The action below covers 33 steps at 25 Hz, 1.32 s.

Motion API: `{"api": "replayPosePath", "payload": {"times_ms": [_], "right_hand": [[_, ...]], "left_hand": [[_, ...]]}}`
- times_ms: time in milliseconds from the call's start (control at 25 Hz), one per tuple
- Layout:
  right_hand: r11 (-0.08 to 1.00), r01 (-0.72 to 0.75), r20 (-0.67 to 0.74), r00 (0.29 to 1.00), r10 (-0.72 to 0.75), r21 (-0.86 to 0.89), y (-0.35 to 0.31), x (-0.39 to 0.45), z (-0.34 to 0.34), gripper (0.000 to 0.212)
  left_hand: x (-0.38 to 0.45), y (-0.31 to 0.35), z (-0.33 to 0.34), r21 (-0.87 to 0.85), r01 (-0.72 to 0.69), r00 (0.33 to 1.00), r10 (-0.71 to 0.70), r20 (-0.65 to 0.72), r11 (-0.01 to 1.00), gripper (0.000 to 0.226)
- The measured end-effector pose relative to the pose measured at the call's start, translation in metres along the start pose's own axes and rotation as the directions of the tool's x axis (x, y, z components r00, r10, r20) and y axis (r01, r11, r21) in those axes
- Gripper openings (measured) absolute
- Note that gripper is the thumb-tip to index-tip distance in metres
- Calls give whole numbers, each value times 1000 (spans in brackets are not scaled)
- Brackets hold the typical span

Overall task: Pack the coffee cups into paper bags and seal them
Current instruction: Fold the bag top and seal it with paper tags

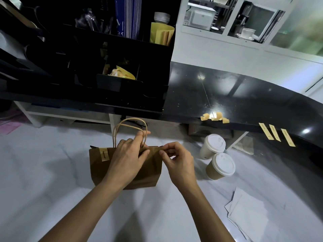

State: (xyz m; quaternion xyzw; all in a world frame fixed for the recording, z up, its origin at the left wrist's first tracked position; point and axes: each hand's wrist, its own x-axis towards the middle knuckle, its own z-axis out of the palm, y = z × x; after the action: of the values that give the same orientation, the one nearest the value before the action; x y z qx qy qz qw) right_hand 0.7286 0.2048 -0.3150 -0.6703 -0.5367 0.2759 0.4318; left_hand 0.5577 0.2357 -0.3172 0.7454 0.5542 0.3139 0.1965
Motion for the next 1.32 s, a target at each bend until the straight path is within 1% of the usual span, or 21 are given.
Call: {"api": "replayPosePath", "payload": {"times_ms": [120,200,240,280,320,360,400,440,520,600,640,760,840,1040,1160,1320], "right_hand": [[988,-101,-32,994,105,114,-1,10,-11,8],[951,-223,-85,966,246,214,0,28,-27,22],[899,-311,-101,929,356,309,1,41,-36,32],[816,-402,-83,876,474,415,0,54,-47,39],[720,-479,-39,819,572,502,-2,67,-57,45],[636,-531,9,771,636,561,-3,78,-66,49],[579,-556,41,741,670,596,-3,88,-73,53],[546,-566,60,726,685,617,-4,96,-78,55],[505,-578,100,715,692,641,-7,107,-83,61],[467,-596,138,701,700,653,-11,114,-84,60],[456,-604,146,692,707,654,-13,116,-84,54],[454,-613,130,675,726,647,-14,119,-83,29],[469,-612,107,673,732,637,-14,119,-84,17],[505,-591,59,684,727,629,-14,117,-85,12],[574,-557,40,738,674,600,-16,111,-81,13],[697,-525,87,824,559,489,-16,87,-72,10]], "left_hand": [[-1,0,1,3,2,1000,-2,-15,1000,56],[-2,1,1,-3,4,1000,-4,-22,1000,55],[-3,2,1,-1,4,1000,-4,-30,1000,54],[-3,2,1,-1,5,999,-5,-33,1000,53],[-4,2,1,-1,10,1000,-10,-29,1000,52],[-4,3,1,-1,15,1000,-15,-22,1000,50],[-5,3,0,1,23,1000,-23,-15,1000,49],[-5,3,0,2,31,999,-31,-10,1000,49],[-6,3,0,-1,37,999,-37,-8,999,49],[-7,4,0,-1,33,999,-33,-10,999,49],[-7,4,0,-2,30,999,-30,-12,1000,49],[-6,4,0,-6,31,999,-31,-15,1000,50],[-7,3,0,-3,36,999,-36,-14,999,50],[-8,4,-1,-1,46,999,-46,-1,999,49],[-7,6,-2,-4,52,999,-52,-1,999,49],[-8,8,-3,2,47,999,-47,-11,999,48]]}}
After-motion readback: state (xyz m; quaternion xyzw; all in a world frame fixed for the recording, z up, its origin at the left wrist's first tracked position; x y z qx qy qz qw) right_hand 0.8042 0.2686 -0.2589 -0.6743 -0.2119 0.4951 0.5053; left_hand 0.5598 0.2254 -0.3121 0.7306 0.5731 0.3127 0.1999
